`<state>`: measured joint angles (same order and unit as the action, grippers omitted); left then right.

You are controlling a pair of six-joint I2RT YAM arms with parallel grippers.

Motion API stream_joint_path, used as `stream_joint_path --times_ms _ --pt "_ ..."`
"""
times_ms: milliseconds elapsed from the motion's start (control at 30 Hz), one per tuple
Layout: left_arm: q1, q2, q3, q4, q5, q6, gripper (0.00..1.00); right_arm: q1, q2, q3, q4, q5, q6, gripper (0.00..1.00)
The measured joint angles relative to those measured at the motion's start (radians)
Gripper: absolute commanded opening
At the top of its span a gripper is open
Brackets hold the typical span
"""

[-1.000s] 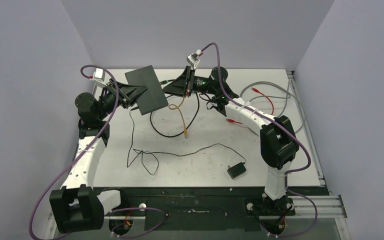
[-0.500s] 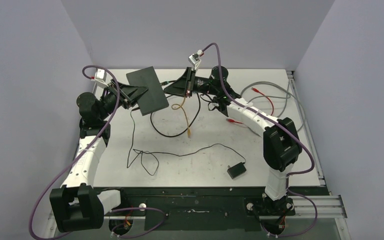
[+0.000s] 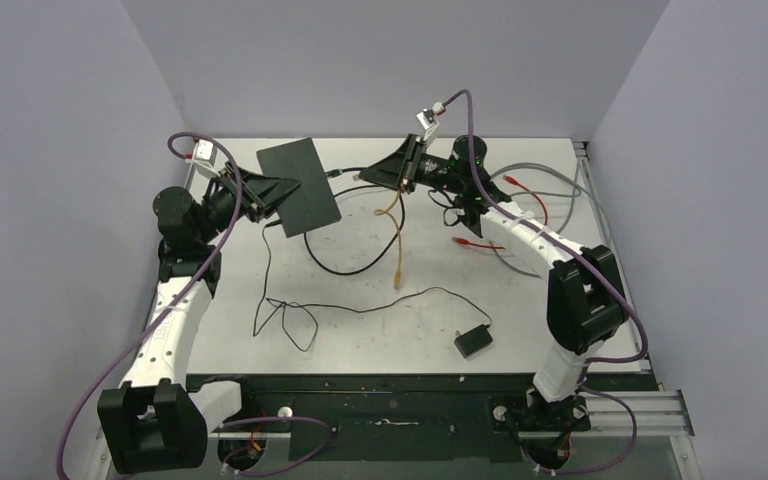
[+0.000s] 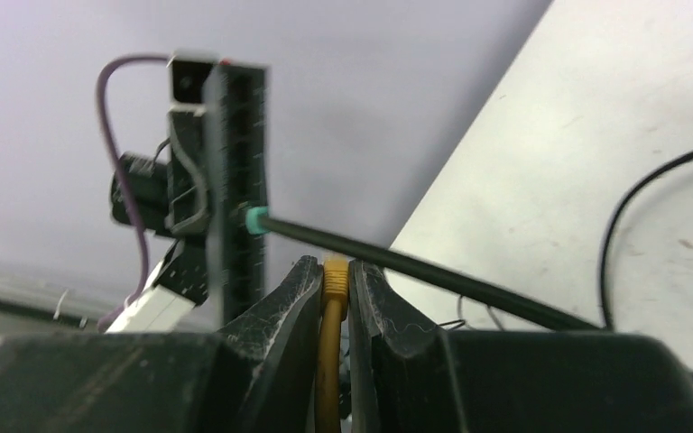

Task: Pull the plug from the switch port
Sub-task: Pull the connector from the switch port, then place the connector at the corner of the board.

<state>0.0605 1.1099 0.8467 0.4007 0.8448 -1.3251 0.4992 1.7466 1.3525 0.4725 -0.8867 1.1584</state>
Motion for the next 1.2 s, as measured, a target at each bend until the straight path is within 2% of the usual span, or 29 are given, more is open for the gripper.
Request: stream_joint_path --times_ms 133,333,467,600,733,867,1000,1200 --pt "0.002 -0.028 0.000 -0.002 0.002 0.006 0.00 -0.055 -0.007 -0.048 -0.005 0.039 -0.004 0.05" --pt "0.007 -0.037 0.000 -0.027 0.004 0.026 0.00 -0.060 -0.013 -0.069 -0.042 0.050 -0.043 0.05" --pt "0.019 -0.057 0.000 -0.111 -0.006 0.068 0.00 -0.077 -0.052 -0.034 -0.213 0.069 -0.185 0.05" --pt "0.048 -0.093 0.000 -0.218 -0.031 0.122 0.00 -0.150 -0.133 0.023 -0.366 0.113 -0.343 0.05" --pt "0.076 -0.113 0.000 -0.288 -0.062 0.157 0.00 -0.241 -0.225 0.086 -0.476 0.172 -0.471 0.05" --pt "0.085 -0.114 0.000 -0.327 -0.085 0.172 0.00 -0.290 -0.270 0.129 -0.510 0.214 -0.541 0.05" --pt "0.085 -0.114 0.000 -0.341 -0.087 0.181 0.00 -0.336 -0.254 0.173 -0.565 0.235 -0.577 0.05" --pt "0.085 -0.114 0.000 -0.341 -0.086 0.180 0.00 -0.456 -0.103 0.373 -0.630 0.266 -0.608 0.05"
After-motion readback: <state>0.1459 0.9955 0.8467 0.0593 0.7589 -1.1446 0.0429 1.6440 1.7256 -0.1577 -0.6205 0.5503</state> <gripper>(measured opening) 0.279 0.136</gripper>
